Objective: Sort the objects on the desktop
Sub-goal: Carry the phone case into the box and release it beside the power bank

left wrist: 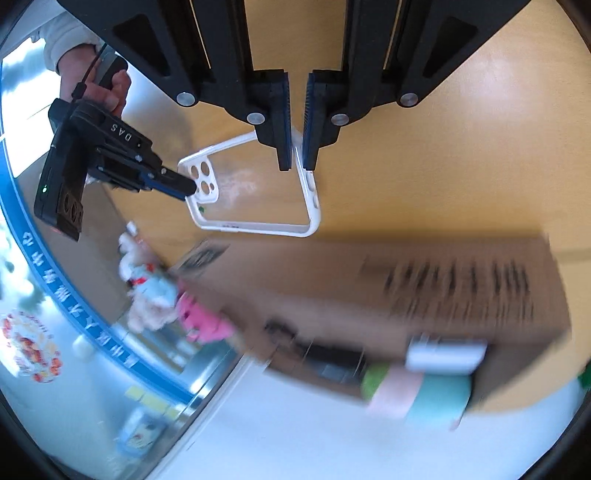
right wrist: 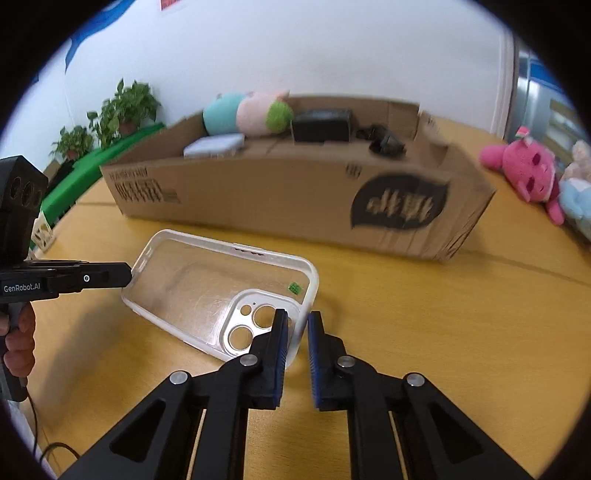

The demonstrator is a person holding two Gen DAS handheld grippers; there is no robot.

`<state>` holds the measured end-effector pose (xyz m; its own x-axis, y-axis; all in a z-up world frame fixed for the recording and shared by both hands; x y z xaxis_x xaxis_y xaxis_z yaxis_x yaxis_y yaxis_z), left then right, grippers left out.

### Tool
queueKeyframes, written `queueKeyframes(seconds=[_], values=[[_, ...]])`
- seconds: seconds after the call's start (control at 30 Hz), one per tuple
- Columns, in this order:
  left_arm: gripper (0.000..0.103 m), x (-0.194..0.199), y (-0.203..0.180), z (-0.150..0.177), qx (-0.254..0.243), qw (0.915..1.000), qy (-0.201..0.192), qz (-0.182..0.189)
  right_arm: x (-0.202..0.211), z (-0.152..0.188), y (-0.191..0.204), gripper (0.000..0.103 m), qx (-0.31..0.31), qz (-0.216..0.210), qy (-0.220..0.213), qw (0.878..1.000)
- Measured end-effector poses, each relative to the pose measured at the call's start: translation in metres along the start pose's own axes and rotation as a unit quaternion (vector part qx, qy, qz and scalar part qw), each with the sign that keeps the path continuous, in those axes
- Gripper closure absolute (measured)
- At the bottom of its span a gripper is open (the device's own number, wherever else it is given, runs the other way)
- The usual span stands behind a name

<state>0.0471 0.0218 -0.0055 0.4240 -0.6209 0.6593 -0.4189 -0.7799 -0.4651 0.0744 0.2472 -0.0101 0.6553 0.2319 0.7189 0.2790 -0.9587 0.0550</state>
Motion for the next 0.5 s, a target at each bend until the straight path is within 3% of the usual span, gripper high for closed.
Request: queueKeyframes(seconds=[0.13, 0.23, 0.4, 0.5], values=[[0.101, 0.028, -0.029, -0.042, -0.041, 0.9972, -0.061, 0.009, 0.040, -0.042, -0.005, 0.093, 0.009, 0.020, -0.067, 0.998], [0.101, 0.045, -0.043, -0.085, -0.075, 0.9919, -0.102, 0.001, 0.051, -0.083, -0.009, 0.093, 0.029, 0.030, -0.094, 0.995], [0.101, 0.057, -0.041, -0.156, -0.093, 0.9878, -0.124, -0.020, 0.041, -0.156, -0.014, 0.093, 0.049, 0.027, -0.110, 0.992], [0.101, 0.048, -0.032, -0.198, -0.093, 0.9880, -0.116, -0.040, 0.017, -0.195, -0.019, 0.092, 0.053, 0.013, -0.094, 0.994]])
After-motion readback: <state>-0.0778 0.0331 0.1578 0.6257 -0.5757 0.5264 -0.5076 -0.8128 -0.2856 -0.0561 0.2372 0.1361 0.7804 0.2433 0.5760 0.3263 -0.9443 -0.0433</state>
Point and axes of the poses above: each gripper's, at about its wrist camera, not at the fingertips, and x roughly against the way its jaws point, y to its left, z to its underside, the point moved 1 cm from there along -x, roughly the way its jaws point, and after that the axes turned 1 degree about y, right-handed, at the moved point
